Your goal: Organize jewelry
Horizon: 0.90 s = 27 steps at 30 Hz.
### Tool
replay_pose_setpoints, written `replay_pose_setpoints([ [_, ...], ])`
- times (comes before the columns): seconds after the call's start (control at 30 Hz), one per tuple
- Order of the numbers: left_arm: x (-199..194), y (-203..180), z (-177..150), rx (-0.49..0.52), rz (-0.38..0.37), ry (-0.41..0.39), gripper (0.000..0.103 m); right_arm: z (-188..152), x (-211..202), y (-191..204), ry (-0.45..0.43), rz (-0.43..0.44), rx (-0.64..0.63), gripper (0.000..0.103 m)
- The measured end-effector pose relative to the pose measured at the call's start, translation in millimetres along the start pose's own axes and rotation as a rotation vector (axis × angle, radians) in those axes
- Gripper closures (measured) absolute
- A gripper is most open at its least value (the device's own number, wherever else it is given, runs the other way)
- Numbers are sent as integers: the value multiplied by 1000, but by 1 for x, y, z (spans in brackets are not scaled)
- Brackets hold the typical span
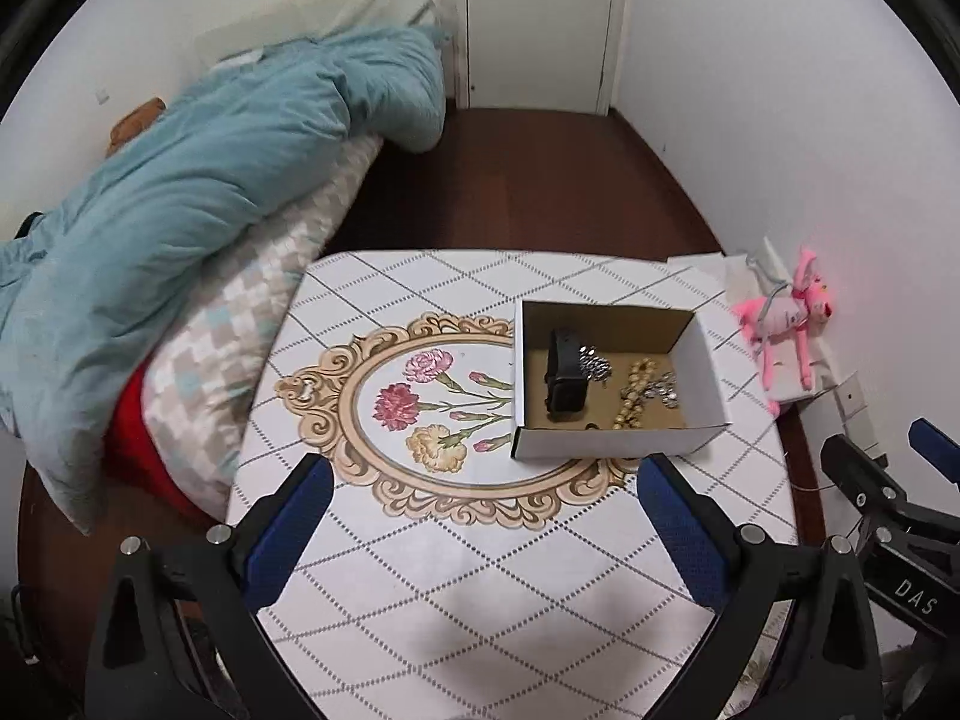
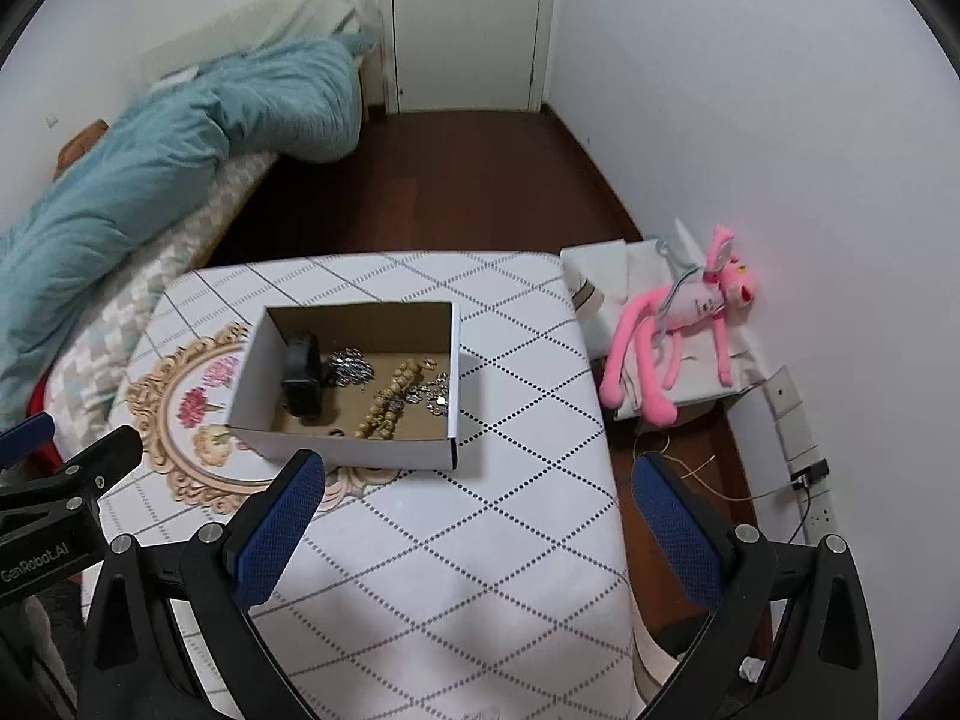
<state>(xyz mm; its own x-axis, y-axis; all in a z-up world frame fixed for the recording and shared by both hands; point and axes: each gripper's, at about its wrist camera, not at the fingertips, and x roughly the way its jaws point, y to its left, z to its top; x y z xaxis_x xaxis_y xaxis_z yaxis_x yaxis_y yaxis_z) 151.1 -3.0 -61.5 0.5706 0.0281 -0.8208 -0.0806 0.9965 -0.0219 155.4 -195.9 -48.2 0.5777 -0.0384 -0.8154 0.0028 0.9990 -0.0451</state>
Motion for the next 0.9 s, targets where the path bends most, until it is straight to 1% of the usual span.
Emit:
replay_pose_setpoints([
  [0.23,-65,0,-7,6,-30,-84,0,-7,-74,-5,-99,17,30,0],
  [0.33,-90,-2,-9,19,-35,-125,0,-10,-105,-6,-144,10,31,0],
  [0.57,-133,-2,-13,40,-32,-189,0,-16,-156,-8,-204,13,40,0],
  [0.73,-145,-2,-16,43,-39,-193,0,-20,-179,-11,-233,14,47,0],
  [0.9,-147,-4,-19,39,-34,-187,0,-21,-185,-12,-227,19,53,0],
])
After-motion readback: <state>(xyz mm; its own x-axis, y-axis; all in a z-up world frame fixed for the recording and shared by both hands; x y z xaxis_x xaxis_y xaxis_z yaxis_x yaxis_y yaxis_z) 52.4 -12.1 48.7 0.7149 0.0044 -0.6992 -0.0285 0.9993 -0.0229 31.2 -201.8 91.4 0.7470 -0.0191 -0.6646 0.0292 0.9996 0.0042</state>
